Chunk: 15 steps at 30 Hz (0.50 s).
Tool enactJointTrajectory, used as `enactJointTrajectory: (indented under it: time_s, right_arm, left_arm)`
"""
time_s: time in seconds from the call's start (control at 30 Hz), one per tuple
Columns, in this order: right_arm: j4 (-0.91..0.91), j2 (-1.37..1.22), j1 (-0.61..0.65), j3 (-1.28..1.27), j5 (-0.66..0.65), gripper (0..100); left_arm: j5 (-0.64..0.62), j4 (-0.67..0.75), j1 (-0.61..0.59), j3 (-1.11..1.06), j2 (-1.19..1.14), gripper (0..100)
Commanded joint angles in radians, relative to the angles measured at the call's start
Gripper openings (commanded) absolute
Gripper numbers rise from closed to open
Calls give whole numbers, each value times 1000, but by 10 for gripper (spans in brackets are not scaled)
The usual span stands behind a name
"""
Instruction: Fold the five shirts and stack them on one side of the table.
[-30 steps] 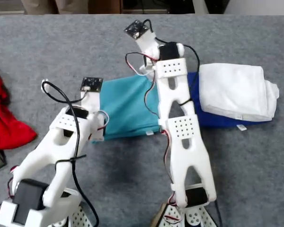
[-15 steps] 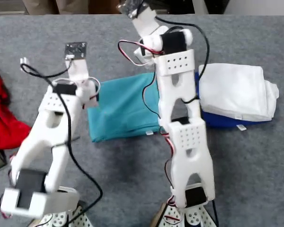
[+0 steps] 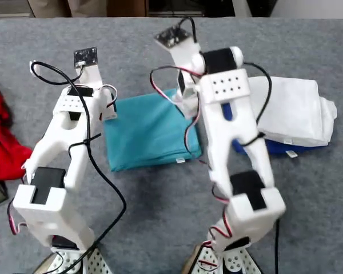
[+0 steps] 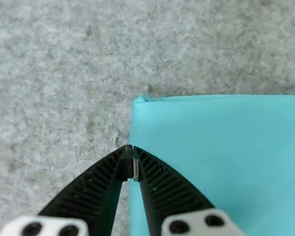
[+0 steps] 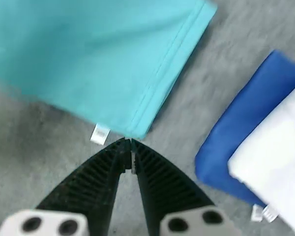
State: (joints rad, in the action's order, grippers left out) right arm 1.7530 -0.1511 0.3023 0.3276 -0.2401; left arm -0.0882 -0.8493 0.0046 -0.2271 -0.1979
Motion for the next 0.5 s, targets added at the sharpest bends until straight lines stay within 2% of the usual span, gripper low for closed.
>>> enactJointTrajectory:
  time_s: [0.0,0.27,0.47]
  right_arm:
    - [-52,163,-24,-162,5,5]
    - [-187,435,-24,-486,3,5]
    - [-431,555,-24,-731,5,5]
  left_arm:
    - [-43,15,-18,44,7,18]
    - [-68,109,-40,-34,15,18]
    - [-91,-44,-41,117,1,18]
